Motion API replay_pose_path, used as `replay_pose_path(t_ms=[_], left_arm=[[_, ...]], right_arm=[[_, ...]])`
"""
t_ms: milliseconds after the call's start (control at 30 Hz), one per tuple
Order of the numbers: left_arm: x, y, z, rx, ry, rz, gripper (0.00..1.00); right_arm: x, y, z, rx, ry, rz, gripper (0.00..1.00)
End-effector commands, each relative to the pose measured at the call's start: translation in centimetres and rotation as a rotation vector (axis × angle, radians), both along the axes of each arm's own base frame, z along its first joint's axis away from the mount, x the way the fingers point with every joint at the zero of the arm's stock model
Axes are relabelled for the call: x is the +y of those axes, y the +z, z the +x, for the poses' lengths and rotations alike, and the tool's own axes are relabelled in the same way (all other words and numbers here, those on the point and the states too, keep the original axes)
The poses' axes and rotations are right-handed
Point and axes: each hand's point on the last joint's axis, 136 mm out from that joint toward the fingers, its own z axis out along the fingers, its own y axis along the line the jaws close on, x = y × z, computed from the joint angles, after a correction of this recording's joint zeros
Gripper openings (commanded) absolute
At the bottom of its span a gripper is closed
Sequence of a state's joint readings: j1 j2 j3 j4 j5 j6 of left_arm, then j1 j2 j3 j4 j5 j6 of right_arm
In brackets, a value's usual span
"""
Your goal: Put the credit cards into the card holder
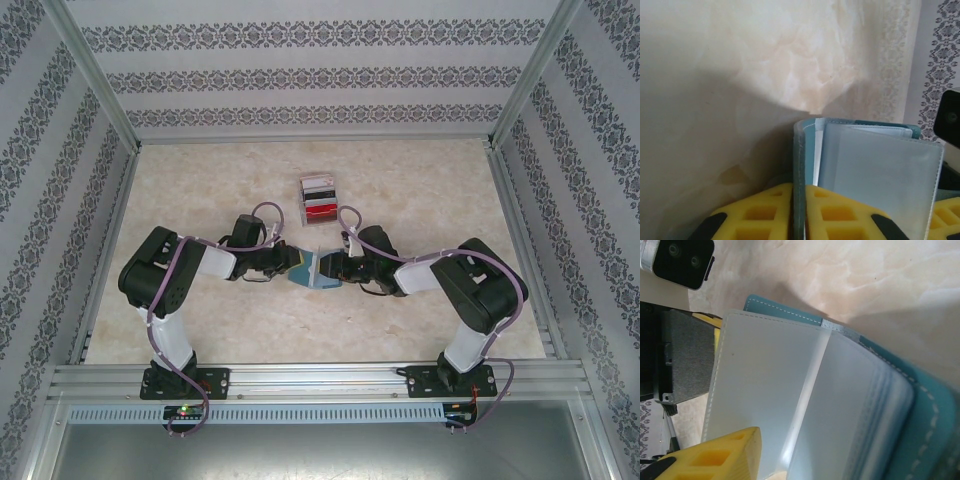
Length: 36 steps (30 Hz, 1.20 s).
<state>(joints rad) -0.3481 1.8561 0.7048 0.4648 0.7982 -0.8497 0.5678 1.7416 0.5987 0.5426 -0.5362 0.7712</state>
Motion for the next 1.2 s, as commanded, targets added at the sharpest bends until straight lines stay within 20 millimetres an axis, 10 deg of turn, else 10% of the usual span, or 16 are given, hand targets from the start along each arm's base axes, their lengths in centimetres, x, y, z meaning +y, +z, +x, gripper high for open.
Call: replay_pose_path(t_ms=[0,267,633,1167], left_arm=[[3.8,-3.4,0.8,0.054,0.155,0.094,0.26],[3.9,-0.8,1.3,-0.050,0.174,0.024,0.67],[4.7,0.3,1.7,-0.099,0.208,-0.003,0.81],[5.6,-2.7,1.1,-0.004,0.183,0.140,0.16]], right_arm=[[-0.7,-4.5,-2.1,0.105,0.023,-0.120,0.49],[0.7,-4.8,-2.7,0.149,0.090,-0.163,0.64],[1.1,-5.1,-3.0,0.138,0.124,-0.287,0.68],[0.1,-3.5,-2.5,0.005,0.118,-0.379,0.71]])
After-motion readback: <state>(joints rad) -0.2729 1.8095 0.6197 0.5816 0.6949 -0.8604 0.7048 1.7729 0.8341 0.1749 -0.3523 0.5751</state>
